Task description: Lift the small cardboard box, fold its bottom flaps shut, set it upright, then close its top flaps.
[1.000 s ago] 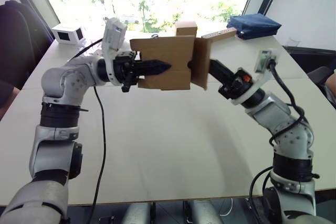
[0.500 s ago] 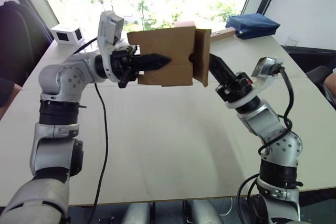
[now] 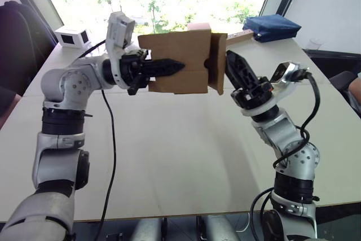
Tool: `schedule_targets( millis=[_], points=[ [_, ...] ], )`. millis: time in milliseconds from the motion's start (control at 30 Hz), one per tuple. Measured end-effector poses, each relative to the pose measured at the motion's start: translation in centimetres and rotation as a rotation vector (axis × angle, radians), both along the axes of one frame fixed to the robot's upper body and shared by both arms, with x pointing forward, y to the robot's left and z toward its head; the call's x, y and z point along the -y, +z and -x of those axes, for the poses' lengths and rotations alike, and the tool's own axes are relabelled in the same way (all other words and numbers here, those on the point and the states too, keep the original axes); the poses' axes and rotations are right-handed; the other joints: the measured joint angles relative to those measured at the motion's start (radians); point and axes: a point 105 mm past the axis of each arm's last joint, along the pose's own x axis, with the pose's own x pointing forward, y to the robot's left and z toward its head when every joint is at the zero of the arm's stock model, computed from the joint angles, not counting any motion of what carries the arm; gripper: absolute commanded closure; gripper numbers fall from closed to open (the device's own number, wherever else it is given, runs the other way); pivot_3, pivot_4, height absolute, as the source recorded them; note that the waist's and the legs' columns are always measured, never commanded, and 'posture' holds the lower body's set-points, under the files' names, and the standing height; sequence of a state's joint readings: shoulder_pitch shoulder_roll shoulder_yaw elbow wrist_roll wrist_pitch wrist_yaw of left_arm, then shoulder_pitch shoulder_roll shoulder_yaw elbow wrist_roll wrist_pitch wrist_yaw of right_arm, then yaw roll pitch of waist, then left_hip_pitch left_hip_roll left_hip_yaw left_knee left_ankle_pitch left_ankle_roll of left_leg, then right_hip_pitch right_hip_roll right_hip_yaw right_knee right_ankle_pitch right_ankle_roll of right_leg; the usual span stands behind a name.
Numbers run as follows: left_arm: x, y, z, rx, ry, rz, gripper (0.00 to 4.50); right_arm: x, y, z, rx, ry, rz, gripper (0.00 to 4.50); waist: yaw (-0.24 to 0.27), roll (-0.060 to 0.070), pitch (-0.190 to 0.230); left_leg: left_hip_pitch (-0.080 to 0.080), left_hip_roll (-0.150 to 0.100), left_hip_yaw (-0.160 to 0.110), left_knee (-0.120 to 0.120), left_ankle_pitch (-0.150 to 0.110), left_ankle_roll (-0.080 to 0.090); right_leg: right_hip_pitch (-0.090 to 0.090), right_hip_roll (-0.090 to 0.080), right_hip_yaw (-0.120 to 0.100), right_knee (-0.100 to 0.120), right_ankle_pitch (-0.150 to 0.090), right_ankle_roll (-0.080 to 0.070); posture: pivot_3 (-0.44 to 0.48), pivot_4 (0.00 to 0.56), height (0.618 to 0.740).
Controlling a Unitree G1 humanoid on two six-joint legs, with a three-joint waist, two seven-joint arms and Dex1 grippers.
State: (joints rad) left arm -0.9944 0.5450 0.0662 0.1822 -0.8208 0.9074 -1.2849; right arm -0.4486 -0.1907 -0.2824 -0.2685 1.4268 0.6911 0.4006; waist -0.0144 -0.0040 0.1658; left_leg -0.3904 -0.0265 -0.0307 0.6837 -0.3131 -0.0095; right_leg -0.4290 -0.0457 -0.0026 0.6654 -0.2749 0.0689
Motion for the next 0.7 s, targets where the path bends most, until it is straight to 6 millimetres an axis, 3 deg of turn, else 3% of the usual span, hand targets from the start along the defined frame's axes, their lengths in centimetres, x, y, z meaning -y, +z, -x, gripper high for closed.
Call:
schedule_targets(
  millis=[700],
  points=[
    [0.0,0.1,-0.1,-0.003,0.008,0.005,4.5,-0.9,-0.4,-0.2,-0.002,-0.013,0.042,2.0,0.0,0.0,0.0,0.0,0.0,0.0,0.0,0.0,0.0,0.0,0.0,0.0,0.0,0.0,0.0,0.0,0.15,0.74]
  ],
)
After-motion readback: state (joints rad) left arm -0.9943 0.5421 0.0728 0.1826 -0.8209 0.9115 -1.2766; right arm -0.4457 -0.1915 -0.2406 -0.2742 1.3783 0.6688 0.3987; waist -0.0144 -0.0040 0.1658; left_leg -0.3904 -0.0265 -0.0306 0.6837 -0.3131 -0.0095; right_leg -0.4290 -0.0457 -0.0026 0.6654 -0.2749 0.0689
